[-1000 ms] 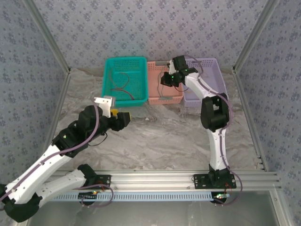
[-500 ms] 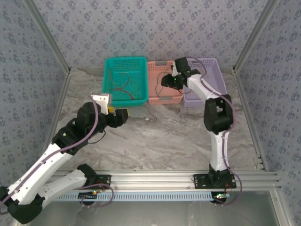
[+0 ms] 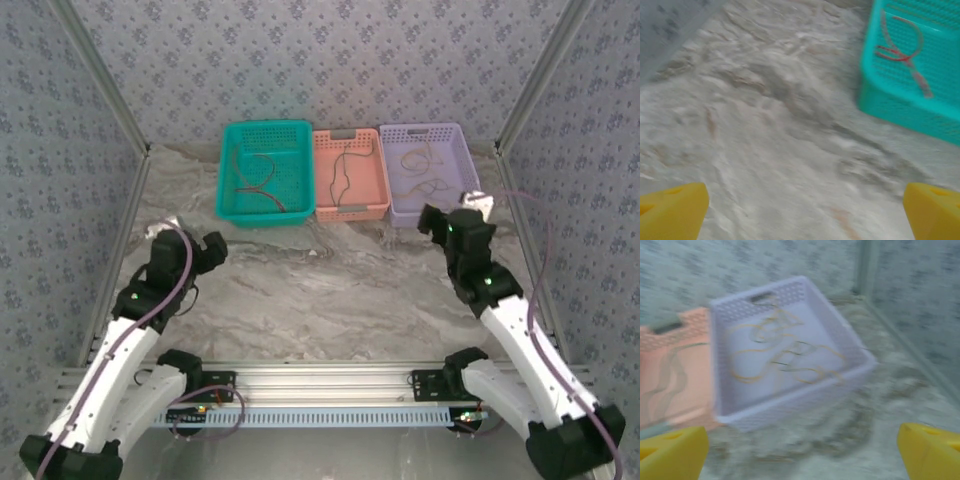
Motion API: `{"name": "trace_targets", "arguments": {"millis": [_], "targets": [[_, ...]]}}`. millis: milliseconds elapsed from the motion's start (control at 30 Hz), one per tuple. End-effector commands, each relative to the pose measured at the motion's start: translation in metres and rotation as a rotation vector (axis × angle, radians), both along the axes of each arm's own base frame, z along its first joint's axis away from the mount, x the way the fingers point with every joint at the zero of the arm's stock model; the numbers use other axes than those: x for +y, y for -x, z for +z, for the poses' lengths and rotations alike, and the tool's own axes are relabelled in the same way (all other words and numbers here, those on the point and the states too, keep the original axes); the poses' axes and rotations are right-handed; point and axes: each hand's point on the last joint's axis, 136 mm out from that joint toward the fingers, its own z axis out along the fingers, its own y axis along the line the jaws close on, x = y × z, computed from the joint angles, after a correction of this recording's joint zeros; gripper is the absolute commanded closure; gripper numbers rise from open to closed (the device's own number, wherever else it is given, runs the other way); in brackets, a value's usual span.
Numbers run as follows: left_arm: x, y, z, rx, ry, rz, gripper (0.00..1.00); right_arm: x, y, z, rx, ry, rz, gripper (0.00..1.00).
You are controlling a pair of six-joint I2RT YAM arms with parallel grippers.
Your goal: Untangle the cables
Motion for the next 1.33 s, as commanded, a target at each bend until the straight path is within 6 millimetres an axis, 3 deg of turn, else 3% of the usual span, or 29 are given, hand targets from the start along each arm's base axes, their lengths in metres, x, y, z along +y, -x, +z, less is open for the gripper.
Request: {"name": "trace_targets", "arguments": {"millis": [0,100,200,300,567,700,733,800,833,867,933,1000,1300], "targets": [[0.027,-0.011,0.022,-0.207,-0.229,0.058,0.01,-0.018,0.004,-0.025,-0.047,0.159,0.021,0.01],[0.028,-0.019,0.0,-0.192,-0.337,0.006,0.01,-0.029,0.001,-0.052,-0.045,0.091,0.019,0.01],[0.033,-0.031,-0.033,-0.164,-0.294,-0.018,0.01,-0.033,-0.013,-0.08,-0.018,0.014,0.047,0.01],[0.037,-0.046,-0.042,-0.119,-0.277,-0.034,0.01,-0.027,-0.029,-0.096,-0.015,0.009,0.097,0.01],[0.034,-0.095,-0.041,-0.205,-0.265,-0.104,0.01,-0.022,-0.067,-0.094,-0.076,0.0,0.17,0.01],[0.029,-0.111,-0.038,-0.273,-0.257,-0.125,0.01,-0.01,-0.08,-0.116,-0.069,-0.012,0.243,0.01],[0.027,-0.115,-0.042,-0.273,-0.244,-0.131,0.01,-0.002,-0.083,-0.126,-0.042,0.016,0.27,0.01],[0.025,-0.121,-0.054,-0.277,-0.233,-0.145,0.01,0.011,-0.09,-0.119,-0.057,0.05,0.321,0.01],[0.023,-0.123,-0.066,-0.268,-0.229,-0.154,0.01,0.014,-0.09,-0.125,0.002,0.046,0.336,0.01],[0.021,-0.129,-0.063,-0.31,-0.241,-0.167,0.01,0.016,-0.091,-0.126,-0.013,0.049,0.345,0.01],[0.02,-0.136,-0.07,-0.2,-0.215,-0.186,0.01,0.011,-0.092,-0.124,-0.003,0.065,0.303,0.01],[0.023,-0.147,-0.072,-0.195,-0.185,-0.195,0.01,0.009,-0.095,-0.124,0.003,0.076,0.285,0.01],[0.028,-0.144,-0.075,-0.169,-0.168,-0.178,0.01,0.003,-0.096,-0.126,0.023,0.093,0.232,0.01]]}}
